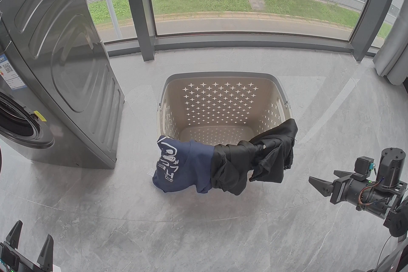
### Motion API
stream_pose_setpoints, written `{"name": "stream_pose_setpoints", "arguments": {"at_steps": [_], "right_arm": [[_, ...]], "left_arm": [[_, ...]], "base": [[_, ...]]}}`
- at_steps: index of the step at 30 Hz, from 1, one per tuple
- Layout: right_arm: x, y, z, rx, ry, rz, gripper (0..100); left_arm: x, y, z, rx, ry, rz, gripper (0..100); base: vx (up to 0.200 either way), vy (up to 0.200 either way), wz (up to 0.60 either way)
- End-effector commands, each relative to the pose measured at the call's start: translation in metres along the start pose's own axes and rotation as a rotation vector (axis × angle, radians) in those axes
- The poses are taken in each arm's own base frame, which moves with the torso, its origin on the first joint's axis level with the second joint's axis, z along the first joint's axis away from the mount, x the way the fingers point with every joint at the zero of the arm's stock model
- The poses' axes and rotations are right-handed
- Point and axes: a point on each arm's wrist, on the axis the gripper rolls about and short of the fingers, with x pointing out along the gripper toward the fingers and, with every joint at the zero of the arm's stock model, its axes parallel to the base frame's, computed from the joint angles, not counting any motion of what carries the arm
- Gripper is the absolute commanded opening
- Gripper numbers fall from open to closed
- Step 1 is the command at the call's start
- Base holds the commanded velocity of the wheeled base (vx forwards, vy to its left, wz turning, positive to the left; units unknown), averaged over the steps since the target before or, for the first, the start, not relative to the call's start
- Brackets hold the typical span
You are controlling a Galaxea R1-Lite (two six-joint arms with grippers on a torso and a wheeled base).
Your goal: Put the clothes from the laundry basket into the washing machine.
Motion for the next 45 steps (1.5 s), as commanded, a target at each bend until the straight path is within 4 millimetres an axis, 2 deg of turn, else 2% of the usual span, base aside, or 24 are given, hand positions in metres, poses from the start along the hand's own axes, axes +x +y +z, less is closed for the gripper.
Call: {"name": "stream_pose_setpoints", "arguments": {"at_steps": [1,11,19,23,27,34,45], "right_arm": [[0.027,0.002,-0.018,-0.013,0.09,0.006,100],[0.043,0.013,-0.027,-0.037,0.076,0.059,100],[0.044,0.013,-0.029,-0.038,0.077,0.062,100],[0.044,0.015,-0.03,-0.04,0.082,0.071,100],[0.044,0.016,-0.031,-0.041,0.085,0.076,100],[0.049,0.025,-0.036,-0.052,0.11,0.11,100],[0.068,0.026,-0.045,-0.053,0.059,0.127,100]], "left_arm": [[0.0,0.0,-0.004,-0.001,0.005,0.001,100],[0.0,0.0,-0.004,-0.001,0.007,0.001,100],[0.0,0.0,-0.004,0.0,0.005,0.001,100],[0.0,0.0,-0.004,0.0,0.005,0.001,100],[0.0,0.0,-0.004,-0.001,0.007,0.002,100],[0.0,0.0,-0.004,-0.001,0.005,0.002,100],[0.0,0.0,-0.004,-0.001,0.005,0.002,100]], "base": [[0.0,0.0,0.0],[0.0,0.0,0.0],[0.0,0.0,0.0],[0.2,0.0,0.0],[0.0,0.0,0.0],[0.0,0.0,0.0],[0.0,0.0,0.0]]}}
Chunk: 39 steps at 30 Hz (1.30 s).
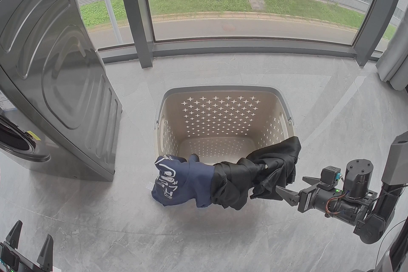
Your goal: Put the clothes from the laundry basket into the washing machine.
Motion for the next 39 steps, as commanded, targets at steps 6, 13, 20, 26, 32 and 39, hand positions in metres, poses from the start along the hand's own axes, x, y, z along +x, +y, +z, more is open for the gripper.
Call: {"name": "stream_pose_setpoints", "arguments": {"at_steps": [6,13,20,26,32,39], "right_arm": [[0.015,-0.001,-0.011,0.01,0.028,0.0,100],[0.024,-0.003,-0.007,0.026,0.0,-0.037,100],[0.034,-0.006,-0.012,0.036,0.013,-0.046,100],[0.04,-0.007,-0.011,0.044,0.002,-0.047,100],[0.042,-0.006,-0.009,0.059,-0.011,-0.046,0],[0.043,-0.006,-0.009,0.06,-0.01,-0.043,0]], "left_arm": [[0.0,0.0,-0.004,0.0,0.006,0.001,100],[0.0,0.0,-0.004,0.0,0.006,0.001,100],[0.0,0.0,-0.004,0.0,0.006,0.001,100],[0.0,0.0,-0.004,0.0,0.006,0.001,100],[0.0,0.0,-0.004,0.0,0.006,0.001,100],[0.0,0.0,-0.004,0.0,0.006,0.001,100]], "base": [[0.0,0.0,0.0],[0.0,0.0,0.0],[0.0,0.0,0.0],[0.0,0.0,0.0],[0.0,0.0,0.0],[0.0,0.0,0.0]]}}
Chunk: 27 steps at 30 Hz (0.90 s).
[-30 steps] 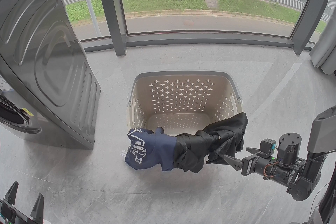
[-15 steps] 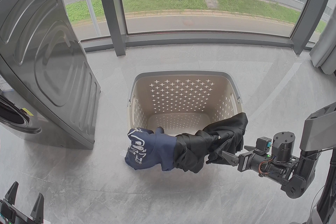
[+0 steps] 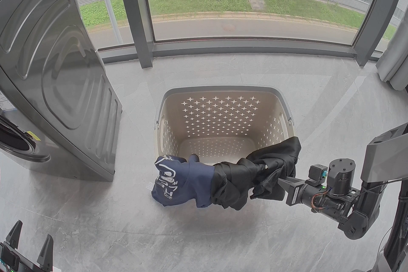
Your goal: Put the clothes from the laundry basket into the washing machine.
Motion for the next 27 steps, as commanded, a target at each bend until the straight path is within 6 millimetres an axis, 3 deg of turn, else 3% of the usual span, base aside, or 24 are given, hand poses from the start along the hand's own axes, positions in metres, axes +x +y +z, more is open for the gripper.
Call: {"name": "stream_pose_setpoints", "arguments": {"at_steps": [1,7,15,24,27], "right_arm": [[0.0,0.001,0.001,0.001,-0.003,0.004,0],[-0.008,0.004,0.003,0.022,-0.005,0.014,0],[-0.052,0.033,0.028,-0.008,-0.109,0.14,0],[-0.053,0.033,0.026,-0.01,-0.091,0.136,0],[-0.052,0.027,0.017,-0.017,-0.044,0.1,0]], "left_arm": [[0.0,0.0,-0.004,0.0,0.006,0.0,100],[0.0,0.0,-0.004,0.0,0.006,0.0,100],[0.0,0.0,-0.004,0.0,0.006,0.0,100],[0.0,0.0,-0.004,0.0,0.006,0.002,100],[0.0,0.0,-0.004,0.0,0.006,0.002,100]], "base": [[0.0,0.0,0.0],[0.0,0.0,0.0],[0.0,0.0,0.0],[0.0,0.0,0.0],[0.0,0.0,0.0]]}}
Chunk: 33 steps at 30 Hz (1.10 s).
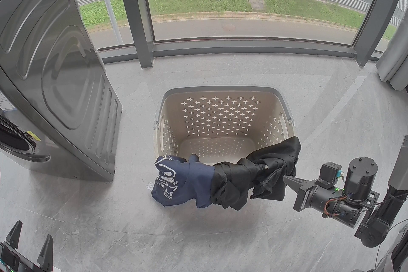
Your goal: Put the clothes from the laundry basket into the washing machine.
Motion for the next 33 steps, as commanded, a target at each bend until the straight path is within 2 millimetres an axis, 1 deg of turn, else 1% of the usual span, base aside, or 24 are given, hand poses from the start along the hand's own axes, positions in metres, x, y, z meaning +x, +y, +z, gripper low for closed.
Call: {"name": "stream_pose_setpoints", "arguments": {"at_steps": [1,2,3,5,7,10,13,14,16,17,30,31,33], "right_arm": [[-0.001,-0.006,-0.007,-0.003,0.034,-0.03,0],[0.002,-0.011,-0.01,-0.003,0.049,-0.05,0],[0.002,-0.011,-0.01,-0.003,0.049,-0.05,100],[0.009,-0.025,-0.015,-0.008,0.061,-0.102,100],[0.013,-0.03,-0.017,-0.016,0.071,-0.117,100],[0.02,-0.031,-0.019,-0.014,0.072,-0.116,100],[0.032,-0.032,-0.02,-0.013,0.065,-0.116,100],[0.039,-0.034,-0.021,-0.013,0.06,-0.116,100],[0.041,-0.034,-0.022,-0.013,0.06,-0.116,100],[0.048,-0.035,-0.021,-0.016,0.051,-0.117,100],[0.068,-0.048,-0.018,-0.008,0.002,-0.165,100],[0.069,-0.047,-0.017,-0.009,-0.001,-0.166,0],[0.069,-0.047,-0.017,-0.009,-0.004,-0.165,0]], "left_arm": [[0.0,0.0,-0.004,0.0,0.006,0.001,100],[0.0,0.0,-0.004,0.0,0.006,0.001,100],[0.0,0.0,-0.004,0.0,0.006,0.001,100],[0.0,0.0,-0.004,0.0,0.006,0.001,100],[0.0,0.0,-0.004,0.0,0.006,0.001,100],[0.0,0.0,-0.004,0.0,0.006,0.001,100],[0.0,0.0,-0.004,0.0,0.006,0.001,100],[0.0,0.0,-0.004,0.0,0.006,0.001,100],[0.0,0.0,-0.004,0.0,0.006,0.001,100],[0.0,0.0,-0.004,0.0,0.006,0.001,100],[0.0,0.0,-0.004,0.0,0.006,0.001,100],[0.0,0.0,-0.004,0.0,0.008,0.001,100],[0.0,0.0,-0.004,0.0,0.006,0.001,100]], "base": [[0.0,0.0,0.0],[0.0,0.0,0.0],[0.0,0.0,0.0],[0.0,0.0,0.0],[0.0,0.0,0.0],[0.0,0.0,0.0],[0.0,0.0,0.0],[0.0,0.0,0.0],[0.0,0.0,0.0],[0.0,0.0,0.0],[0.0,0.0,0.0],[0.0,0.0,0.0],[0.0,0.0,0.0]]}}
